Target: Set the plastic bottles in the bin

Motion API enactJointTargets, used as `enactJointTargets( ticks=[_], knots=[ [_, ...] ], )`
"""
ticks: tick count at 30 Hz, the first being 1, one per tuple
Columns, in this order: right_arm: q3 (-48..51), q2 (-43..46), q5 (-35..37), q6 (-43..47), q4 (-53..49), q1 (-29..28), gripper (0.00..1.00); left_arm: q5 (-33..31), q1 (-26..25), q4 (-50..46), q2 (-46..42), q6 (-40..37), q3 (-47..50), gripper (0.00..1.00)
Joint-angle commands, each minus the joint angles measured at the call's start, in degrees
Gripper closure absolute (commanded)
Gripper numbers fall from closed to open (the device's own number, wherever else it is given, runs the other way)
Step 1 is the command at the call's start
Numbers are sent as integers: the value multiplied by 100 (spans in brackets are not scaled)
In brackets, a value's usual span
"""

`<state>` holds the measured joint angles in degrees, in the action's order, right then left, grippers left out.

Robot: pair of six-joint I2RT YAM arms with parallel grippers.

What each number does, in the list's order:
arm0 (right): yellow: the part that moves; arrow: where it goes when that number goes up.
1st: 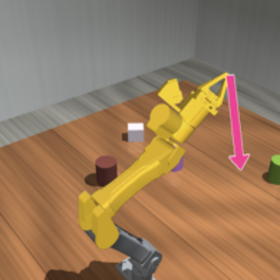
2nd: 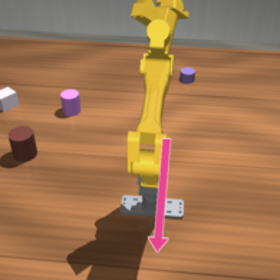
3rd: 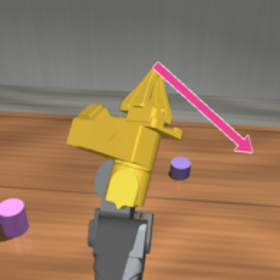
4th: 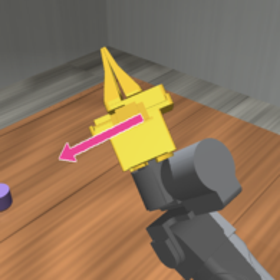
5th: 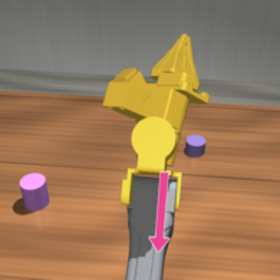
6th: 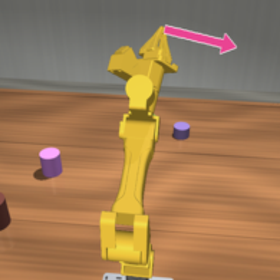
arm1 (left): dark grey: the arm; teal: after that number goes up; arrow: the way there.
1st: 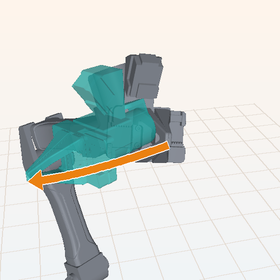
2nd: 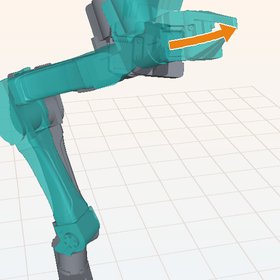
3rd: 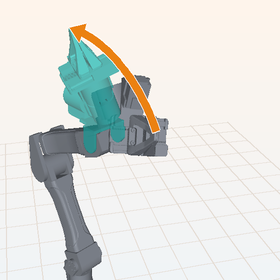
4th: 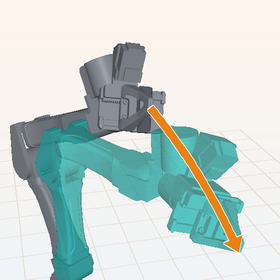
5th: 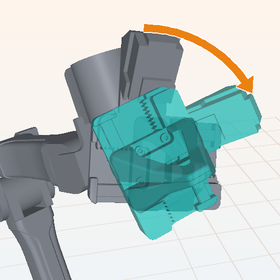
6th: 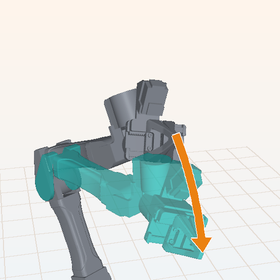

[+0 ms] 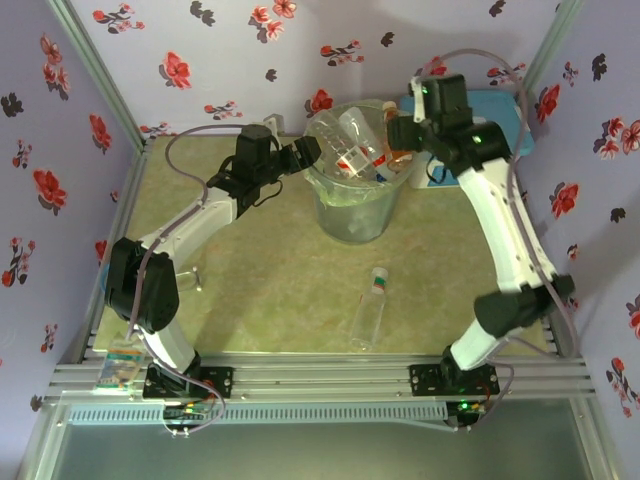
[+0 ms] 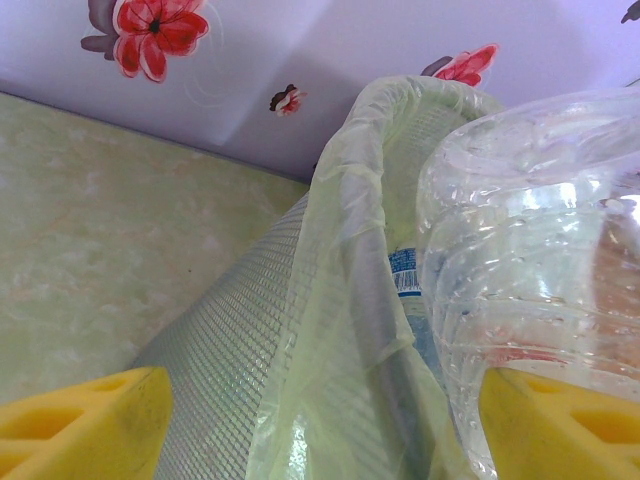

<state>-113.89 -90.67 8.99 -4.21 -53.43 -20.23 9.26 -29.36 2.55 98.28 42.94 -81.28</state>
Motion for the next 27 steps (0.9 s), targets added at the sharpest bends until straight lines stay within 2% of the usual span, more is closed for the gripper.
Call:
enactJointTargets(
  ticks=[1, 4, 9, 12, 14, 17, 22, 27],
  knots=[
    [791, 763, -56, -536, 260, 78, 28, -7, 0, -131, -203, -178, -82, 19],
    [1898, 1648, -284, -1158, 404, 80, 32, -7, 14, -148, -230, -192, -73, 19],
    [3618, 3198, -488, -2420, 28, 79, 35, -11, 45, -219, -256, -262, -66, 19],
    [4504, 3725, -861, -2906, -198, 43, 36, -29, 71, -201, -266, -267, -70, 19],
    [5004, 3849, -969, -3146, -352, -121, 35, -29, 76, -210, -235, -268, -111, 19],
    [5727, 3934, -803, -3644, -334, -693, 32, -21, 71, -237, -179, -226, -154, 19],
    [6508, 3614, -619, -4494, 389, -1642, 19, -27, 71, -220, -130, -198, -169, 19],
    [6889, 3113, -723, -4869, 1093, -2069, 17, -29, 71, -243, -194, -222, -130, 19]
  ],
)
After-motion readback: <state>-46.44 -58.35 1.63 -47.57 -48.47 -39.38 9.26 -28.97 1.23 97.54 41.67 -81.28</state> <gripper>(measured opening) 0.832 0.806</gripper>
